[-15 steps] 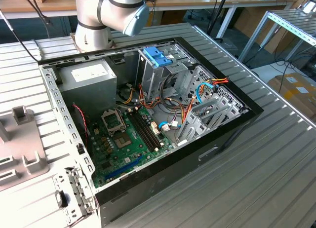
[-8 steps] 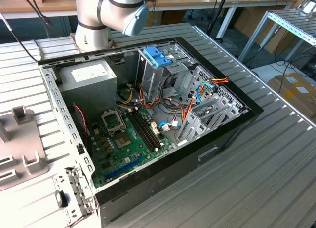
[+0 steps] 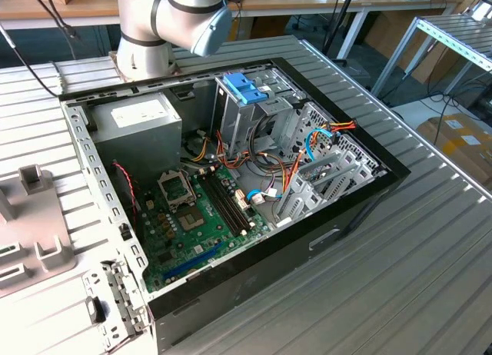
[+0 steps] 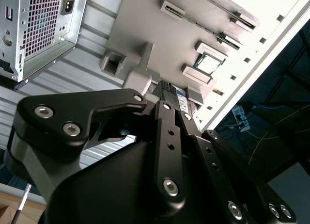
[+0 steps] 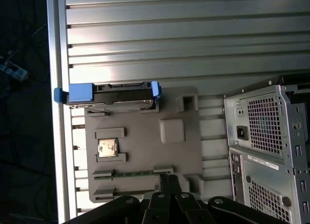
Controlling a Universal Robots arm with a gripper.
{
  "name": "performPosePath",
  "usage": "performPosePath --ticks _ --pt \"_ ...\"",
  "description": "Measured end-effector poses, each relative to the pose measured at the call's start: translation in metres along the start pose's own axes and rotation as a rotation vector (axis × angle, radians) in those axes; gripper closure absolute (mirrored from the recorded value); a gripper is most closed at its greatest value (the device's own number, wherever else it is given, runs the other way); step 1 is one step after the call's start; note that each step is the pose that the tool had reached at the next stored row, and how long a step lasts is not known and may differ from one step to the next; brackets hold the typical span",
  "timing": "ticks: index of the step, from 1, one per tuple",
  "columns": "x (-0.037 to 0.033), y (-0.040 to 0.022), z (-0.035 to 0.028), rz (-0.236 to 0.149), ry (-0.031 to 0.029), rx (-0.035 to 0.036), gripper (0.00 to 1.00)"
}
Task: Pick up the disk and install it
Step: 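Reach for the disk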
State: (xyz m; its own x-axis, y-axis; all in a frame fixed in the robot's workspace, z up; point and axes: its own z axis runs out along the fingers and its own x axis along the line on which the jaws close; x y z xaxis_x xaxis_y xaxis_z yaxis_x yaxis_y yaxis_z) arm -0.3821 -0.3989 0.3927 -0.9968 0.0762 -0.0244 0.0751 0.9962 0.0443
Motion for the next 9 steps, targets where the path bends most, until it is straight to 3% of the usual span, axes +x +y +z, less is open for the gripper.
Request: performPosePath --ticks 9 --pt "0.0040 -0.0003 0.0000 0.000 0.0000 0.0000 0.89"
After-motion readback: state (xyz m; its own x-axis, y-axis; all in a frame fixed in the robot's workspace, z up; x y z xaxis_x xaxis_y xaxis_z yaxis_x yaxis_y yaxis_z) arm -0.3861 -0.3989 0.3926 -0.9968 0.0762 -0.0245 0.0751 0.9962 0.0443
